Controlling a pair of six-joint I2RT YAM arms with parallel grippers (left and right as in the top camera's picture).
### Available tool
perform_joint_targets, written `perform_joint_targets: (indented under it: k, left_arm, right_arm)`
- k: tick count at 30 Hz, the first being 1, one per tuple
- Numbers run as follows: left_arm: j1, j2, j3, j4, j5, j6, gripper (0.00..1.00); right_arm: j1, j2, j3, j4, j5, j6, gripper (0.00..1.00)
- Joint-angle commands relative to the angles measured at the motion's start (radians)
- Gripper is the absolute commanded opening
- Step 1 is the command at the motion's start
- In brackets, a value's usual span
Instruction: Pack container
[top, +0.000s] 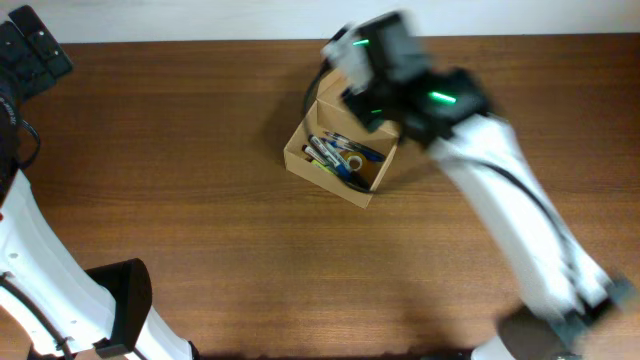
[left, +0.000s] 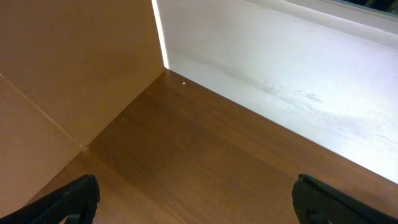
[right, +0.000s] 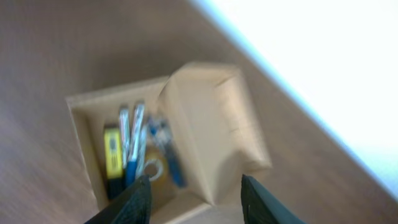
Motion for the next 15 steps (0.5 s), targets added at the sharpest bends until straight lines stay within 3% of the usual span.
perform_joint_targets:
  k: [1, 4, 11, 13, 15]
  left_arm:
    - [0.007, 0.007, -0.002, 0.000, 0.007, 0.009, 1.00]
    - [0.006, 0.007, -0.002, 0.006, 0.035, 0.003, 1.00]
    - [0.006, 0.007, -0.002, 0.055, 0.271, -0.017, 1.00]
    - [0.006, 0.011, -0.003, 0.040, 0.276, -0.008, 0.69]
    - [0.006, 0.021, -0.013, 0.011, 0.276, 0.029, 0.61]
  right_arm:
    - [-0.069, -0.118, 0.014, 0.002, 0.023, 0.143, 0.42]
    - [-0.159, -0.163, 0.013, -0.007, 0.006, 0.238, 0.41]
    - [-0.382, -0.108, -0.006, -0.040, -0.219, 0.400, 0.25]
    - [-0.426, -0.076, -0.010, -0.053, -0.245, 0.441, 0.21]
    - [-0.462, -0.040, -0.018, -0.058, -0.270, 0.491, 0.19]
